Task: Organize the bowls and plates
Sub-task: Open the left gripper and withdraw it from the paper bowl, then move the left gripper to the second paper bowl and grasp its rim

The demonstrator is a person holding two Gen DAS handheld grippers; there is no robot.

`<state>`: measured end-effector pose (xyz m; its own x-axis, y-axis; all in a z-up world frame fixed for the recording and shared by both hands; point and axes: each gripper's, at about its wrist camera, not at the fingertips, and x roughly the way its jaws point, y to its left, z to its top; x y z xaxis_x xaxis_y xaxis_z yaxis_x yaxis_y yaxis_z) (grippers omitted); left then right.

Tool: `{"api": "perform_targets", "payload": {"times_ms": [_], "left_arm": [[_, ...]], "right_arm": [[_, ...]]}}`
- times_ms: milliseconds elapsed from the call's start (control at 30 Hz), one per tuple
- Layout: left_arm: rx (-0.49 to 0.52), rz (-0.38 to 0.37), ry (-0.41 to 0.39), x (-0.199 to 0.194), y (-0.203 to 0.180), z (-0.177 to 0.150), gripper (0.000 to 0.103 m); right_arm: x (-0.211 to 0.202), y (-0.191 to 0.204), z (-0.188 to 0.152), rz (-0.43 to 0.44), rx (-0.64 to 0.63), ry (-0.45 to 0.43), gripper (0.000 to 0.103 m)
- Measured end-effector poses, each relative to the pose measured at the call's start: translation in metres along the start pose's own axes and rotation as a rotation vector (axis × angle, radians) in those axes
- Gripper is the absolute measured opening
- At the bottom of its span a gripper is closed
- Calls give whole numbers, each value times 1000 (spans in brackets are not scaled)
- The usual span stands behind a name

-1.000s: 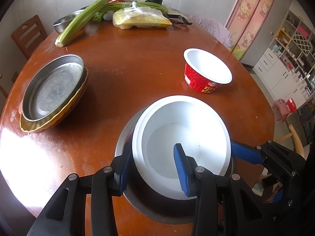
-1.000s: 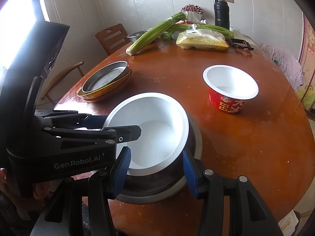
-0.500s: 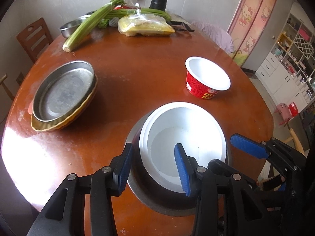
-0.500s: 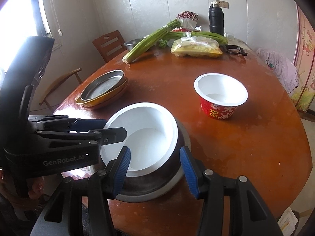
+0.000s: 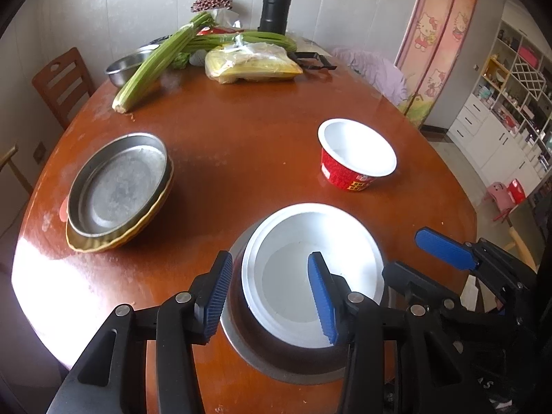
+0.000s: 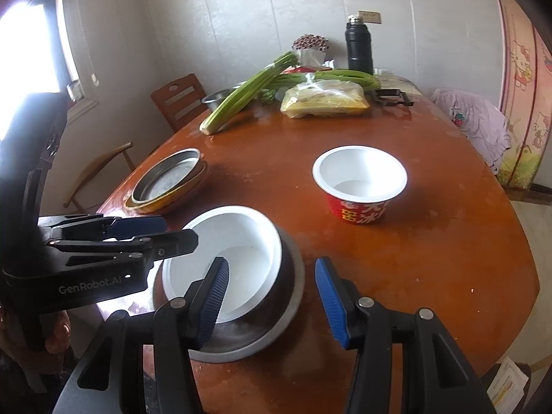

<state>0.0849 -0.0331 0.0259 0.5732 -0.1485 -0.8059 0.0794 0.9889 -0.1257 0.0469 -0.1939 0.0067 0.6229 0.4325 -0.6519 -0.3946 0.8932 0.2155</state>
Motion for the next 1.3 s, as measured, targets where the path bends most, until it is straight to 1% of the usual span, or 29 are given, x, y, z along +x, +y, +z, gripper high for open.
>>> {"api": "perform_targets", "payload": {"times_ms": [167, 267, 633, 867, 1300], "left_arm": [[26, 0, -28, -2, -3, 12, 47], [42, 0, -36, 0, -7, 18, 48], [98, -19, -59, 9, -19, 47, 48], [116, -29, -65, 20, -23, 63, 49], [133, -46, -34, 53, -34, 90, 49]], "right_arm": [[-5, -12, 6, -28, 51, -37, 55], [-7, -18, 9, -41, 72, -55, 58], [-6, -38, 26, -93, 108, -85, 63], [-1, -51, 35, -119, 133, -89, 65], [22, -70, 53, -135, 151, -72, 66]]}}
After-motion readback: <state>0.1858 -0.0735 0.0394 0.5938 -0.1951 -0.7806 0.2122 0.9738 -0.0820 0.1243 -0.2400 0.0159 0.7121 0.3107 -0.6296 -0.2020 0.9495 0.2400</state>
